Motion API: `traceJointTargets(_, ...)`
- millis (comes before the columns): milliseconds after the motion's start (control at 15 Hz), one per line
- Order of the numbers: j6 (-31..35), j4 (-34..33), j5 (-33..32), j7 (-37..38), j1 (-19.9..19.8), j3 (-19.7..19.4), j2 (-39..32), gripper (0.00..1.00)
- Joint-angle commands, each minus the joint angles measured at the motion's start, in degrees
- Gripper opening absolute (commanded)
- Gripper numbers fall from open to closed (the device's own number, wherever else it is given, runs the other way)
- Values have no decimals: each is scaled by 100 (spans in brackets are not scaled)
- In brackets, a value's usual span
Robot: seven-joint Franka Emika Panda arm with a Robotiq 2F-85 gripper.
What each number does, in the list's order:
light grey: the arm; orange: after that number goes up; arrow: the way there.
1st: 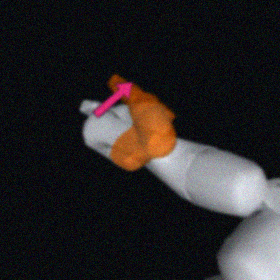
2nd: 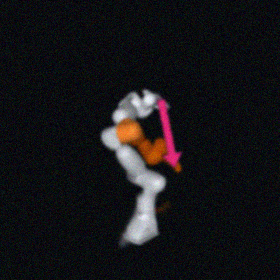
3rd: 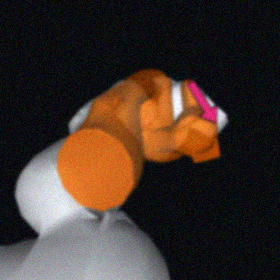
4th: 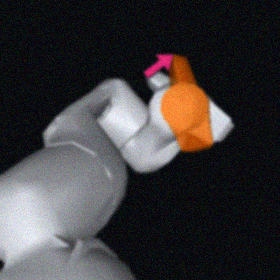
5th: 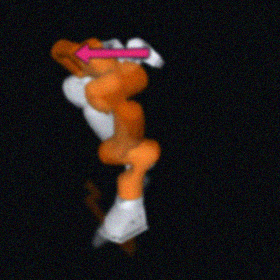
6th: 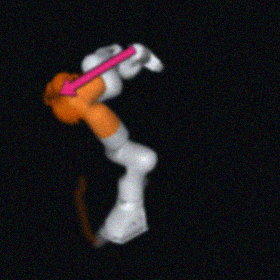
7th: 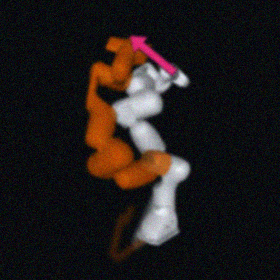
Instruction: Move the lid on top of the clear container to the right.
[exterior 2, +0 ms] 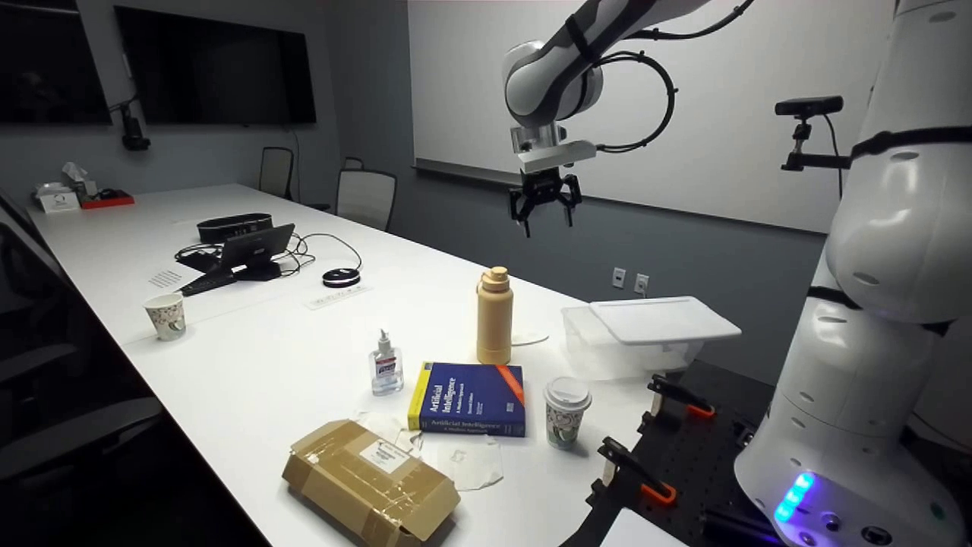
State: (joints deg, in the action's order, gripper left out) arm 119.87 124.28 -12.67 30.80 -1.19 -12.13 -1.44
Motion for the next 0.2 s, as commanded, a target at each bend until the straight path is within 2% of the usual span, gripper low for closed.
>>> traceJointTargets(0, -148, 121, -85, 115, -108, 359, 396, 100)
traceJointTargets(133, -81, 142, -69, 107, -144, 470, 451, 100)
